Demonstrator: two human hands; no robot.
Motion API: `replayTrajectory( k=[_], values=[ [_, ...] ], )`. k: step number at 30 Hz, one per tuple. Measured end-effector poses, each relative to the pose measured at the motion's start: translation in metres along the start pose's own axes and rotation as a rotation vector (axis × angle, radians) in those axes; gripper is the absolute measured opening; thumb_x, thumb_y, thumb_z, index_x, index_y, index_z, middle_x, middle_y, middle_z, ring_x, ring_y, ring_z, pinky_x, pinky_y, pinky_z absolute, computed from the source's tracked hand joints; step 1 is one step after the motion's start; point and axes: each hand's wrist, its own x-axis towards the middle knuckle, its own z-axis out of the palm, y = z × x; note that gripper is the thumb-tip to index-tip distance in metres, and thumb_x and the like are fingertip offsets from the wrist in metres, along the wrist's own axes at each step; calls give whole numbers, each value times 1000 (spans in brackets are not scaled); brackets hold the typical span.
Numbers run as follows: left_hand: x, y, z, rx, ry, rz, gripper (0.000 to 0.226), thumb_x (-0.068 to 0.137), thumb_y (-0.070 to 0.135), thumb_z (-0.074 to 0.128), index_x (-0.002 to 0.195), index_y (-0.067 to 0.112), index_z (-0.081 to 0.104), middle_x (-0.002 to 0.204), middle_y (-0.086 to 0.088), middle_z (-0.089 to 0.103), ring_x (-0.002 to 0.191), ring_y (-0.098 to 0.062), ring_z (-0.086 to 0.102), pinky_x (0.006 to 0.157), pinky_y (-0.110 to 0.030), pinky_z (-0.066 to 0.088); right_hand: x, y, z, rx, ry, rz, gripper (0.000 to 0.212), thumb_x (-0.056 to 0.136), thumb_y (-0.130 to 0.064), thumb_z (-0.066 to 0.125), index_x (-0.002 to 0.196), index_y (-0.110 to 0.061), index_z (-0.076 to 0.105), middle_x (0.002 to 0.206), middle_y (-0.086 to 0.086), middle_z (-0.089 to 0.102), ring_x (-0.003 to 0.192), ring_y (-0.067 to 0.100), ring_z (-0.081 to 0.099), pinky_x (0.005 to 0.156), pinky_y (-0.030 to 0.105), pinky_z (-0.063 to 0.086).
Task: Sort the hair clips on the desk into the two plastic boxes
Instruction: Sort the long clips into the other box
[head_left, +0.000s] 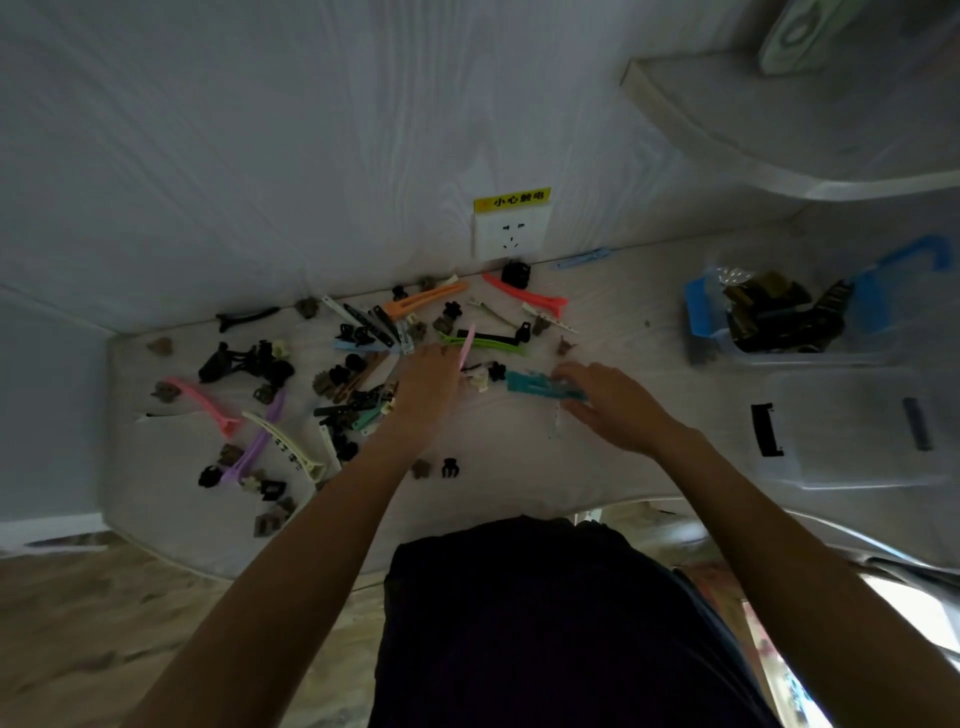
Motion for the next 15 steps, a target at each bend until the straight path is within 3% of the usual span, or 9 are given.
replayTrajectory(
  k=[5,12,15],
  values=[
    [-8,-3,9,-37,65,43,42,93,23,50,131,8,40,126,-20,47,112,-33,48,88,-41,45,-11,-3,21,-74,-84,11,37,93,-19,48,129,-17,44,121,11,55,103,28,52,82,36,43],
    [-12,-1,6,-60,192,47,30,96,24,44,114,1,49,97,-20,62,85,-32,60,64,-35,40,1,-10,30,-237,42,19,32,92,-28,52,116,-7,51,129,16,46,106,28,50,79,38,46],
    [-10,-2,0,-76,231,96,27,97,19,42,116,0,48,89,-19,65,77,-32,61,64,-37,43,3,-11,35,-278,64,39,31,94,-27,48,114,-3,51,131,20,44,106,30,50,82,38,46]
  ],
)
